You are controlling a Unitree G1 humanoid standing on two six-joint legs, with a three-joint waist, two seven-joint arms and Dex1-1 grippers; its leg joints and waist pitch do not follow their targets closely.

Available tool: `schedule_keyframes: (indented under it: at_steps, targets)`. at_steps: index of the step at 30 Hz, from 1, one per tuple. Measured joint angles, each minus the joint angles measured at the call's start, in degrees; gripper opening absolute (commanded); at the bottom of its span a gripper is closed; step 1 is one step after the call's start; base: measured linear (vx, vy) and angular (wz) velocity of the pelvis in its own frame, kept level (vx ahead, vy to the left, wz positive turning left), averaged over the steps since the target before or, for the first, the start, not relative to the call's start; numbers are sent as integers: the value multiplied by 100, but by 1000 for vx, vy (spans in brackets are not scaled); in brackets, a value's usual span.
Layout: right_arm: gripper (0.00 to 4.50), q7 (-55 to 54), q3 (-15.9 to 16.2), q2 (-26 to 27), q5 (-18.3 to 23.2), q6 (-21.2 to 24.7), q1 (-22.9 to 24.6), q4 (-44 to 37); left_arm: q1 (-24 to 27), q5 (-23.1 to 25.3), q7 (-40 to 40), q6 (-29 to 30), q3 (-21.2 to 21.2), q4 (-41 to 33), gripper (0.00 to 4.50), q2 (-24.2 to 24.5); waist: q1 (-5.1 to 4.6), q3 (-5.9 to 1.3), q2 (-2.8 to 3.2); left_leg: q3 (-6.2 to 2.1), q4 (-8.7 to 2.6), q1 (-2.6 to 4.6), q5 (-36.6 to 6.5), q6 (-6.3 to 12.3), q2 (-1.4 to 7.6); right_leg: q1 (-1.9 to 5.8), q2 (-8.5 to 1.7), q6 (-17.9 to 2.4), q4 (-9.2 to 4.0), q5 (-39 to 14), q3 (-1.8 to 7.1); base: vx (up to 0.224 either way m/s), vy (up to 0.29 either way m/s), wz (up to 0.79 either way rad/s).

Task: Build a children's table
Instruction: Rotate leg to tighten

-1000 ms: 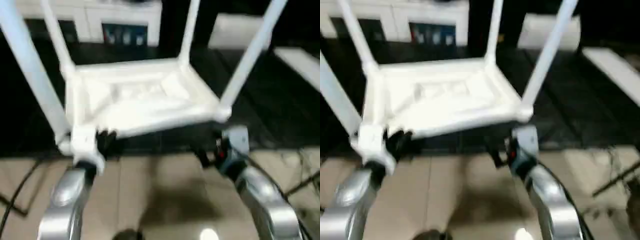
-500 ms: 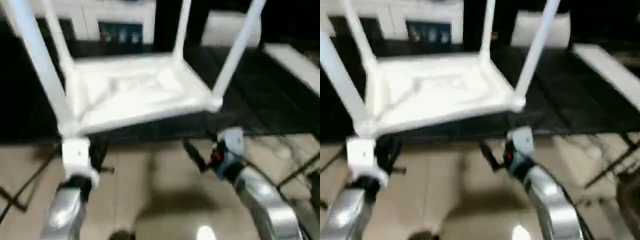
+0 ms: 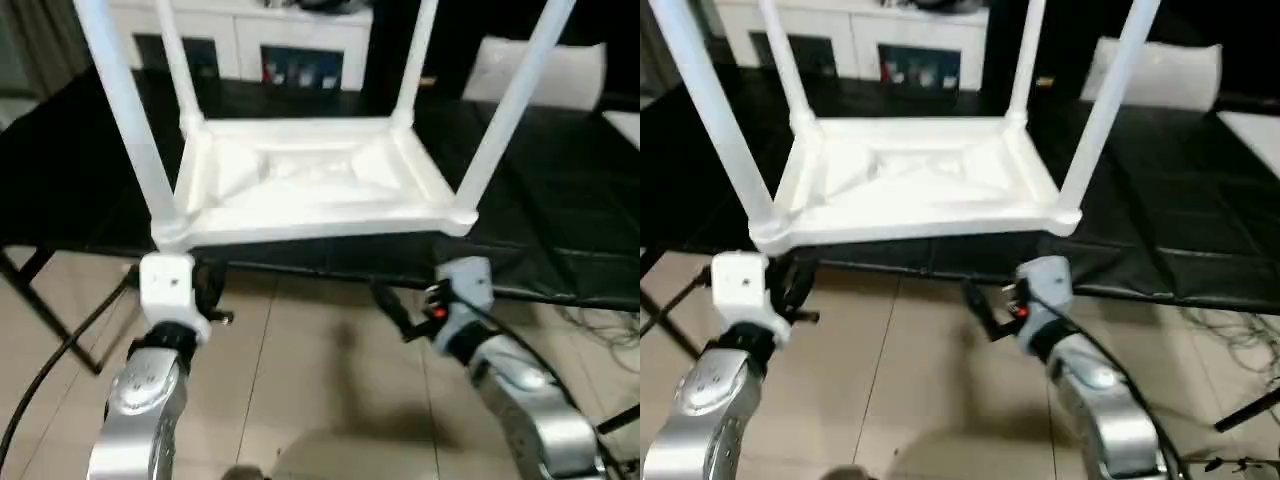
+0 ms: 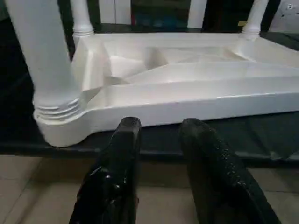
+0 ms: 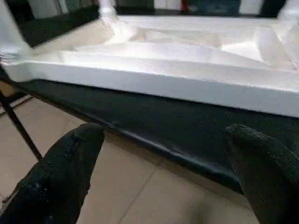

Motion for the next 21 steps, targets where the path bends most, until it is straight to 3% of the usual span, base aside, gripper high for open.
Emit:
schedule_keyframes:
  at_steps: [2, 3, 4, 5, 6, 8, 9, 11, 12, 13, 15, 16, 17, 18, 19, 20, 21]
  targets:
    - [450, -19, -6, 55, 3, 8, 55, -3, 6, 17, -1, 0, 20, 11, 156, 89, -22, -11, 3, -20, 21, -43, -36, -41, 119, -21, 51, 9, -22, 26, -69, 19, -36, 4]
    - [450, -25, 17, 106, 17, 9, 70, -23, 31, 21, -8, -15, 20, 24, 156, 137, -70, -25, 1, -34, 69, -42, -65, -106, 174, -100, 41, 261, 110, -29, -98, 0, 0, 0]
    - [450, -33, 44, 140, 28, 10, 76, -57, 82, 19, -18, -39, 31, 26, 156, 167, -142, -29, -15, -43, 98, -48, -71, -114, 172, -216, 21, 396, 261, -65, -51, 37, -62, 7]
    - [450, -36, 55, 143, 48, 10, 115, -142, 121, 17, -26, -55, 54, 32, 156, 182, -204, -34, -47, -33, 121, -54, -73, -119, 117, -241, 4, 352, 347, -119, 22, 0, 0, 0]
    - [450, -45, 39, 105, 58, 6, 166, -224, 128, 11, -55, -105, 51, 31, 156, 169, -193, -25, -97, 12, 161, -114, -78, -118, 32, -198, 1, -48, 347, -154, 90, 21, -65, 8]
    - [450, -66, -14, 64, 58, 11, 276, -210, 132, -25, -130, -145, -56, 34, 156, 129, -151, 10, -27, 49, 151, -88, -64, -92, 56, -154, 7, -17, 287, -125, 83, 0, 0, 0]
    - [450, -95, -13, 56, 57, 13, 284, -209, 134, -58, -145, -148, -79, 35, 156, 126, -156, 47, 21, 52, 118, -45, -34, -146, 98, -70, 39, 20, 184, -64, 72, -58, 27, 2]
    - [450, -105, 14, 77, 54, 12, 285, -223, 145, -91, -145, -155, -27, 37, 156, 138, -170, 114, 63, 109, 33, 119, -68, -370, 200, 76, 39, 27, 6, -43, 0, -29, 29, 1]
    - [450, -103, 77, 107, 50, 13, 296, -235, 157, -111, -145, -158, 20, 40, 156, 138, -215, 160, 81, 156, -25, 235, -78, -381, 248, 187, 9, -7, -118, -64, -73, -49, 91, -5]
    - [450, -99, 140, 116, 50, 13, 292, -240, 175, -113, -145, -164, 32, 39, 156, 146, -225, 179, 89, 167, -60, 306, -85, -387, 252, 269, -44, -12, -191, -72, -155, -43, 139, -10]
    - [450, -95, 216, 128, 47, 13, 291, -279, 185, -118, -144, -190, 129, 39, 156, 182, -297, 207, 97, 201, -83, 425, -96, -383, 256, 400, -177, 29, -195, -125, -310, 1, 87, -10]
    - [450, -93, 219, 129, 46, 13, 298, -283, 186, -123, -144, -203, 142, 38, 156, 206, -331, 202, 61, 222, -85, 458, -117, -382, 244, 420, -204, 35, -161, -137, -311, 0, 0, 0]
    - [450, -89, 216, 114, 44, 13, 298, -293, 194, -139, -143, -217, 148, 38, 156, 223, -353, 178, 2, 252, -88, 478, -146, -388, 223, 418, -246, 37, -128, -136, -310, 0, 0, 0]
    - [450, -79, 206, 66, 40, 12, 311, -335, 230, -157, -145, -241, 131, 35, 156, 216, -328, 153, -78, 307, -56, 477, -224, -368, 211, 465, -267, 37, -143, -131, -264, 84, 3, -6]
    - [450, -73, 185, 30, 37, 10, 320, -369, 233, -175, -145, -246, 127, 37, 156, 173, -319, 137, -100, 301, 4, 455, -316, -252, 223, 484, -253, 37, -167, -131, -268, 104, 23, 2]
    - [450, -50, 119, -16, 16, 11, 353, -385, 254, -207, -163, -259, -21, 35, 156, 107, -266, 134, -60, 238, 473, 212, -403, -43, 253, 514, -283, 44, -235, -130, -358, 104, 23, 2]
    - [450, -48, 88, -28, -2, 12, 357, -377, 300, -215, -166, -259, -57, 36, 156, 104, -254, 127, -65, 215, 774, -29, -400, -40, 250, 535, -371, 96, -251, -155, -438, 107, 47, 23]
